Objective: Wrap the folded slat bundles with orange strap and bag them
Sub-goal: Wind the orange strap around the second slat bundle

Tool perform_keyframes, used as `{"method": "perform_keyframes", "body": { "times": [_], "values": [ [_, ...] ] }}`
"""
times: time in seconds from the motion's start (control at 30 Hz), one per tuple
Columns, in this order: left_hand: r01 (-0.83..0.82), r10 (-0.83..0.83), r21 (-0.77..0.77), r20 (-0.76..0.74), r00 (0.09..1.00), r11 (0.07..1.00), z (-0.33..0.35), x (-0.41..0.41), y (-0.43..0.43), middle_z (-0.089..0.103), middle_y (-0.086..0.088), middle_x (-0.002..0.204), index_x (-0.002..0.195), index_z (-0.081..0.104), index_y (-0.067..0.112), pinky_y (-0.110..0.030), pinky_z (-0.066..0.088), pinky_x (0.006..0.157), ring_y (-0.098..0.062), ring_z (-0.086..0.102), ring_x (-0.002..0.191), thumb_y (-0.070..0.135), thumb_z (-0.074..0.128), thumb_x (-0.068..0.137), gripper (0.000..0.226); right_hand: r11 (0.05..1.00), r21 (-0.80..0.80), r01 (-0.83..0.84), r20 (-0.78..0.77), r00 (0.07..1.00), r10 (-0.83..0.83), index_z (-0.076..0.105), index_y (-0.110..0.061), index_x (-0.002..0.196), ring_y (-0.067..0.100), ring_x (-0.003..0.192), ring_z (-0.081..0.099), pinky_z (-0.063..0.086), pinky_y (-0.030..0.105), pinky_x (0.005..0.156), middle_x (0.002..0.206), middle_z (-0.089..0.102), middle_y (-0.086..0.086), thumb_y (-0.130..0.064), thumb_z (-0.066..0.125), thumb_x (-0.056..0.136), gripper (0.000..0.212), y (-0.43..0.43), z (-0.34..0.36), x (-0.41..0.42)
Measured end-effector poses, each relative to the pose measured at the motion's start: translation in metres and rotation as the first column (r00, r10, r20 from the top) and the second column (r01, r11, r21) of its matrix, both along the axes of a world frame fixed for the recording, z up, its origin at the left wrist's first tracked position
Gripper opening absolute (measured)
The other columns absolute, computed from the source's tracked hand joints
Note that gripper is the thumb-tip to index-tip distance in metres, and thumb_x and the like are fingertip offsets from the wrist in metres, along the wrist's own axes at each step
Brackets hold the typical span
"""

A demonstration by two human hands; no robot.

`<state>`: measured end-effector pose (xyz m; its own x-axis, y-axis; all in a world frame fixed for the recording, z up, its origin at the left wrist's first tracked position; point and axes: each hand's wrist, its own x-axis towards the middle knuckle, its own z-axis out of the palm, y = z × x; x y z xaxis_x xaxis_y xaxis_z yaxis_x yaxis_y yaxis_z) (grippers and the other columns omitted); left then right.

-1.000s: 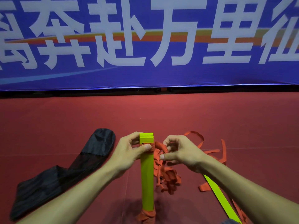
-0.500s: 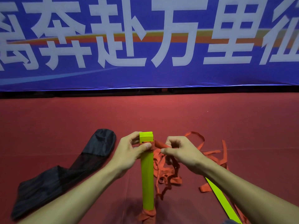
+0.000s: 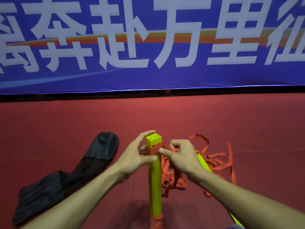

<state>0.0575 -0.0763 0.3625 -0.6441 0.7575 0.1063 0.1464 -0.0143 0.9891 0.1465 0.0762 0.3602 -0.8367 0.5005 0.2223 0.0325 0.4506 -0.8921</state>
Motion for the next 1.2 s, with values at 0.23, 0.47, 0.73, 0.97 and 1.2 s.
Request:
{"method": "perform_keyframes", "body": {
  "times": [0.23, 0.47, 0.73, 0.97, 1.2],
  "values": [
    [0.078, -0.097, -0.101, -0.193, 0.976, 0.992, -0.001, -0.004, -0.003, 0.067, 0.004, 0.112, 0.146, 0.032, 0.047, -0.037, 0.056, 0.095, -0.017, 0.067, 0.099, -0.017, 0.071, 0.08, 0.101, 0.995, -0.103, -0.001, 0.01, 1.0, 0.002, 0.042, -0.009, 0.062, 0.023, 0.038, 0.06, 0.038, 0.019, 0.039, 0.036, 0.046, 0.001, -0.015, 0.077, 0.083, 0.041, 0.004, 0.001, 0.003],
    [0.116, -0.119, -0.037, -0.065, 0.991, 0.993, -0.014, 0.001, 0.0, 0.067, -0.007, 0.11, 0.143, 0.03, 0.043, -0.033, 0.055, 0.089, -0.019, 0.065, 0.093, -0.014, 0.065, 0.088, 0.087, 0.957, -0.271, -0.104, 0.011, 0.994, 0.111, 0.037, -0.01, 0.065, 0.011, 0.035, 0.043, 0.05, 0.031, 0.043, 0.041, 0.038, -0.007, -0.008, 0.07, 0.089, 0.04, 0.009, 0.003, 0.003],
    [0.023, -0.025, -0.016, -0.109, 0.994, 1.0, -0.017, 0.001, 0.006, 0.069, -0.001, 0.102, 0.139, 0.031, 0.049, -0.028, 0.056, 0.079, -0.014, 0.068, 0.098, -0.013, 0.063, 0.089, 0.086, 0.786, -0.572, -0.235, 0.008, 0.956, 0.292, 0.047, -0.009, 0.074, 0.019, 0.047, 0.045, 0.048, 0.031, 0.054, 0.055, 0.049, 0.008, -0.008, 0.064, 0.091, 0.024, 0.013, 0.013, 0.01],
    [0.001, -0.003, -0.013, -0.109, 0.994, 1.0, -0.019, 0.003, 0.005, 0.067, -0.006, 0.107, 0.139, 0.031, 0.049, -0.029, 0.055, 0.08, -0.015, 0.069, 0.103, -0.013, 0.062, 0.09, 0.085, 0.894, -0.379, -0.241, 0.114, 0.946, 0.303, 0.05, -0.015, 0.067, 0.031, 0.064, 0.058, 0.035, 0.028, 0.053, 0.059, 0.057, 0.013, -0.012, 0.065, 0.091, 0.028, 0.025, 0.009, 0.009],
    [-0.077, 0.077, 0.007, -0.123, 0.989, 0.997, -0.022, 0.003, 0.012, 0.071, -0.003, 0.108, 0.137, 0.032, 0.051, -0.037, 0.059, 0.081, -0.018, 0.073, 0.09, -0.008, 0.066, 0.09, 0.083, 0.889, -0.381, -0.253, 0.049, 0.955, 0.292, 0.05, -0.009, 0.073, 0.023, 0.051, 0.056, 0.047, 0.025, 0.047, 0.062, 0.058, 0.019, -0.013, 0.074, 0.085, 0.027, 0.01, 0.014, 0.01]
  ]
}}
